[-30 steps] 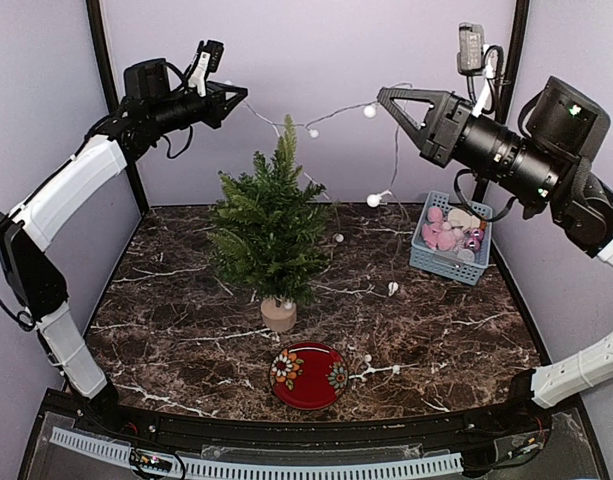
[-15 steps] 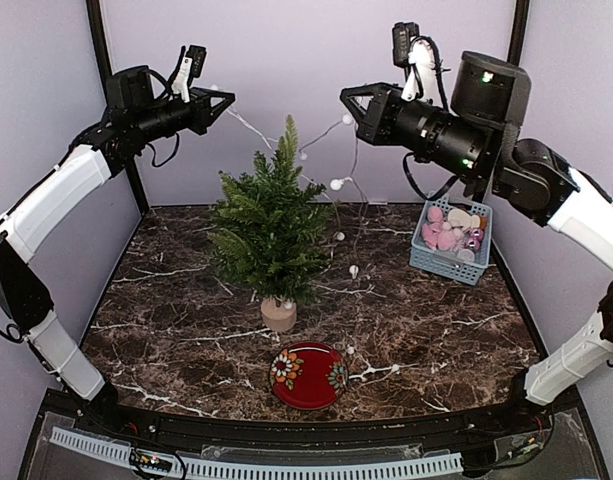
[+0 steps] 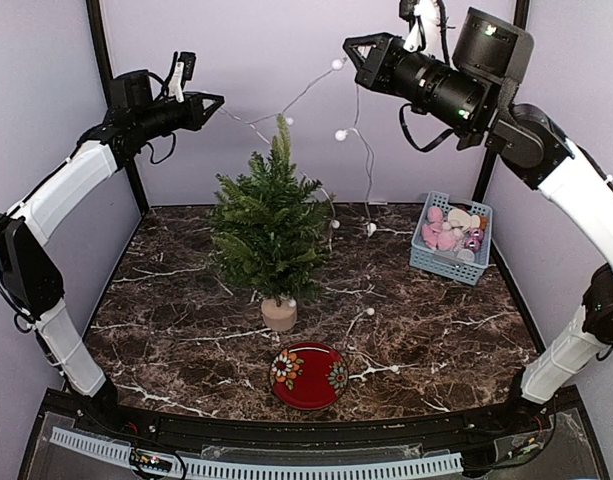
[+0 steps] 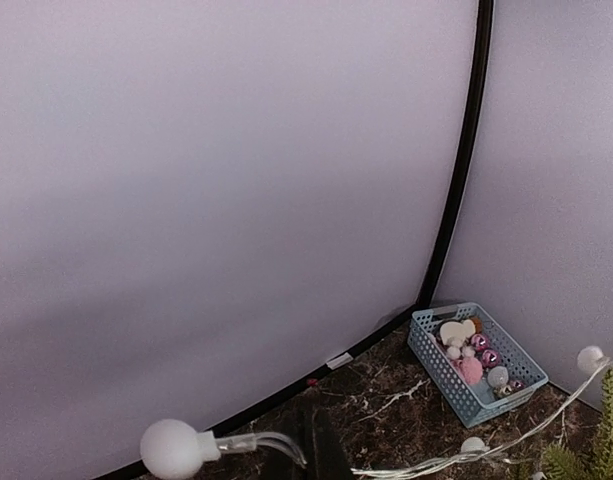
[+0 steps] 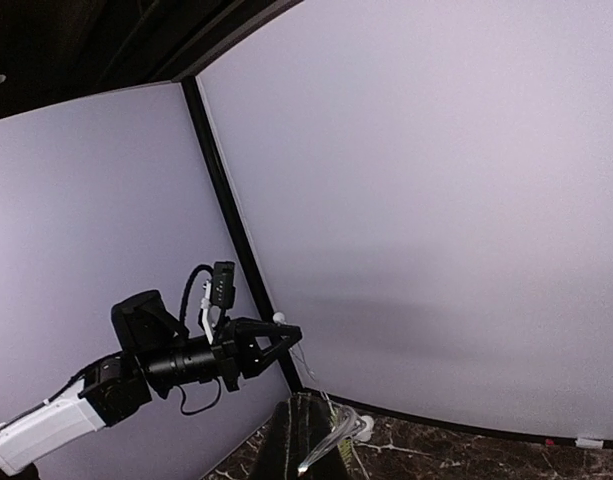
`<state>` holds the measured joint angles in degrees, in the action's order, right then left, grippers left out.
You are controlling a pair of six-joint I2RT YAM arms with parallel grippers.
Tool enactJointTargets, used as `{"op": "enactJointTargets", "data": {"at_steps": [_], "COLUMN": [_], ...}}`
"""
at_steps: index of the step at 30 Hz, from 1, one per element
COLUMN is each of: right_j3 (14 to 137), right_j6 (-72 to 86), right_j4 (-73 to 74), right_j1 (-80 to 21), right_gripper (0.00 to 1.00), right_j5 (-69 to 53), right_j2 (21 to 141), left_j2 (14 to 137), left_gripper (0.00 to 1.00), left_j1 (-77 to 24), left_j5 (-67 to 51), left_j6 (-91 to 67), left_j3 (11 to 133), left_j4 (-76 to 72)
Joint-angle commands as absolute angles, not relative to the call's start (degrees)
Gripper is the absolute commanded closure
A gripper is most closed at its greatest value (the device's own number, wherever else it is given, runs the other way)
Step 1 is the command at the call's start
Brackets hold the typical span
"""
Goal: Decorate the small christmas tree
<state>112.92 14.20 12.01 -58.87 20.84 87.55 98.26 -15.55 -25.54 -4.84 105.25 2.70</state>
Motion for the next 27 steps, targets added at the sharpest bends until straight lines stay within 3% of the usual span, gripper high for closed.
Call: {"op": "enactJointTargets", "data": {"at_steps": [1,6,14,27], "right_j3": [118.65,121.22,115.76,112.17], "right_j6": [10.76,9.61,9.25,11.76], "right_j4": [10.98,12.88,16.02,15.76], "right_j1": [-58.65,-58.66,-59.49,-64.18], "right_gripper": [1.00,1.00,1.00,1.00], "right_j5": [12.77,8.98,-11.34,-23.42], "right_j2": [89.79,91.16,88.88,86.86], "left_j2": [93.90,93.08,88.53,82.84], "left_gripper": [1.00,1.00,1.00,1.00], "left_j1": [-12.26,-9.56,-8.68,-6.28], "left_j5": [-28.42,-33.01,-33.55,-34.85], "left_j6": [-9.21,-11.89,-11.50,-16.73], "left_j3": [100.06,96.88,87.67,75.86], "left_j4": [-4.59,-7.02,-12.21,-21.56]}}
